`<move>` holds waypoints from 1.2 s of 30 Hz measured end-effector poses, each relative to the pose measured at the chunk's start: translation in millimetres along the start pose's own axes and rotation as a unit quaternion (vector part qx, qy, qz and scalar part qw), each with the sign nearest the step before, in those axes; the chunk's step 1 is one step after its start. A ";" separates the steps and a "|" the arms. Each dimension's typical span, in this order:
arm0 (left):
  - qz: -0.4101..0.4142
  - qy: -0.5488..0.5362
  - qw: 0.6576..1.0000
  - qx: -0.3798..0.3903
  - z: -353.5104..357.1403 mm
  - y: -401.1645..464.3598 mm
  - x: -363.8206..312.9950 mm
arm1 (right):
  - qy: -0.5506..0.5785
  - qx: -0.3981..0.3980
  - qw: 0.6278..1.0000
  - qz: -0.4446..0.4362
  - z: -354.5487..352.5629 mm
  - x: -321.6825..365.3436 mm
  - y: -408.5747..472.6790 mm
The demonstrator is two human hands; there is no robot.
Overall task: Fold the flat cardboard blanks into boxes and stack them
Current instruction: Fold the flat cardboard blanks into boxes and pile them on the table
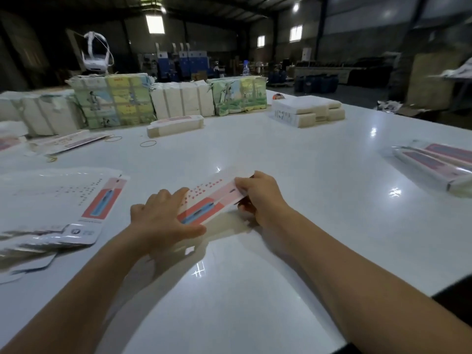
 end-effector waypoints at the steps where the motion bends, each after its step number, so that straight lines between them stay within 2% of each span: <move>1: 0.013 0.018 0.999 -0.029 1.2 -2.4 -2.7 | 0.000 0.010 1.000 -0.011 1.7 0.8 -1.4; 4: 0.022 0.014 0.995 -0.100 3.4 -9.5 -12.8 | 0.008 0.062 0.998 -0.011 9.0 1.2 -7.7; 7: 0.034 -0.031 0.987 -0.152 -2.1 -16.3 -25.2 | 0.093 0.113 0.989 0.031 9.8 3.2 -10.5; 10: 0.055 -0.069 0.978 -0.190 -11.1 -20.3 -32.1 | 0.216 0.179 0.954 0.103 7.4 6.5 -15.5; 12: 0.065 -0.067 0.973 -0.209 -16.2 -22.0 -32.1 | 0.243 0.208 0.939 0.125 5.9 7.6 -17.3; 17: 0.077 0.003 0.975 -0.208 -16.4 -26.4 -25.4 | 0.037 0.178 0.983 -0.007 0.1 8.3 -9.8; 21: 0.086 0.017 0.978 -0.191 -18.6 -26.1 -22.0 | 0.018 0.188 0.982 -0.029 -1.7 11.0 -10.3; 26: 0.074 0.059 0.979 -0.180 -17.5 -25.1 -21.0 | -0.050 0.164 0.980 -0.102 -2.0 16.2 -13.7; 31: 0.068 0.054 0.980 -0.177 -13.2 -23.8 -18.8 | -0.049 0.163 0.978 -0.118 -1.3 14.5 -15.0; 34: 0.054 0.027 0.982 -0.178 -13.1 -22.9 -16.7 | -0.130 0.096 0.961 -0.223 -1.8 15.0 -13.9; 36: 0.047 0.018 0.984 -0.170 -11.7 -21.9 -16.6 | -0.200 0.043 0.918 -0.340 -1.7 20.5 -16.8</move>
Point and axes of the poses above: each hand's wrist, its own y-axis towards the middle knuckle, its own z-axis out of the palm, x = y × z, the point moved 3 cm from there along y, towards the middle knuckle, and after that the axes turned 6 degrees about -x, right-handed, at the moved point
